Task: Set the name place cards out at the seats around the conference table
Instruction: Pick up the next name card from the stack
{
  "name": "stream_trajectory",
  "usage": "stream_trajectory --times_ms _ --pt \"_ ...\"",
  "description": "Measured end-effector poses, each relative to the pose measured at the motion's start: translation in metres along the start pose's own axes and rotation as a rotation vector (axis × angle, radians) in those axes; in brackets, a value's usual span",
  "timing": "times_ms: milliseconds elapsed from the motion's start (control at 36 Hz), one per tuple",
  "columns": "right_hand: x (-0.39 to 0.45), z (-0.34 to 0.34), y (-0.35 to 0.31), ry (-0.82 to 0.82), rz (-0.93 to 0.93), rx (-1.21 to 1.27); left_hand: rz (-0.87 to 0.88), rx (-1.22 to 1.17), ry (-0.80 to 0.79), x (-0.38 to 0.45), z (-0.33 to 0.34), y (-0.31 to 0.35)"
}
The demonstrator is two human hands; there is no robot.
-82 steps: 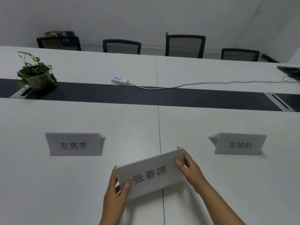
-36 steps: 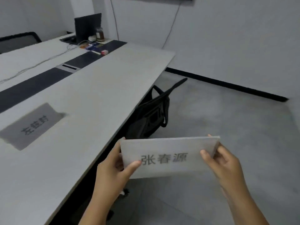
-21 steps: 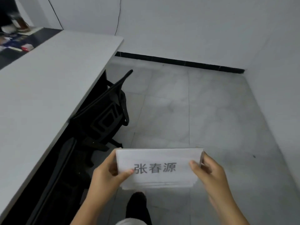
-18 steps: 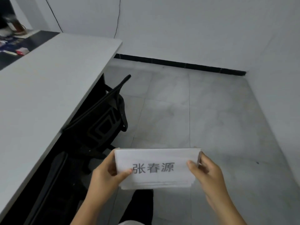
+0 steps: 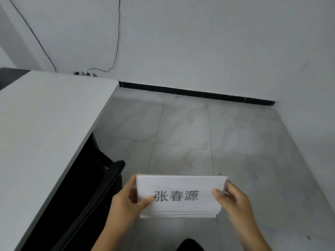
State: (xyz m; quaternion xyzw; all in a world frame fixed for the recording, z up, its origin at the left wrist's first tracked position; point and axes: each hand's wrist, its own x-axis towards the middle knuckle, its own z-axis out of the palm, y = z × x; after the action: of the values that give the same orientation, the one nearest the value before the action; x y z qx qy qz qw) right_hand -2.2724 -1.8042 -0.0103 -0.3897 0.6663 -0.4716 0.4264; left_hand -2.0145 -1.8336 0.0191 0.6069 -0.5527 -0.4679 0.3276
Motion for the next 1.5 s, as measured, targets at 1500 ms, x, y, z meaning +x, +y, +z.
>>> stream_trajectory --times_ms 1500 --pt "0.482 0.643 -0.223 -1.385 -0.208 -0.322 -0.510 -0.250 1.311 0.395 -0.293 -0.050"
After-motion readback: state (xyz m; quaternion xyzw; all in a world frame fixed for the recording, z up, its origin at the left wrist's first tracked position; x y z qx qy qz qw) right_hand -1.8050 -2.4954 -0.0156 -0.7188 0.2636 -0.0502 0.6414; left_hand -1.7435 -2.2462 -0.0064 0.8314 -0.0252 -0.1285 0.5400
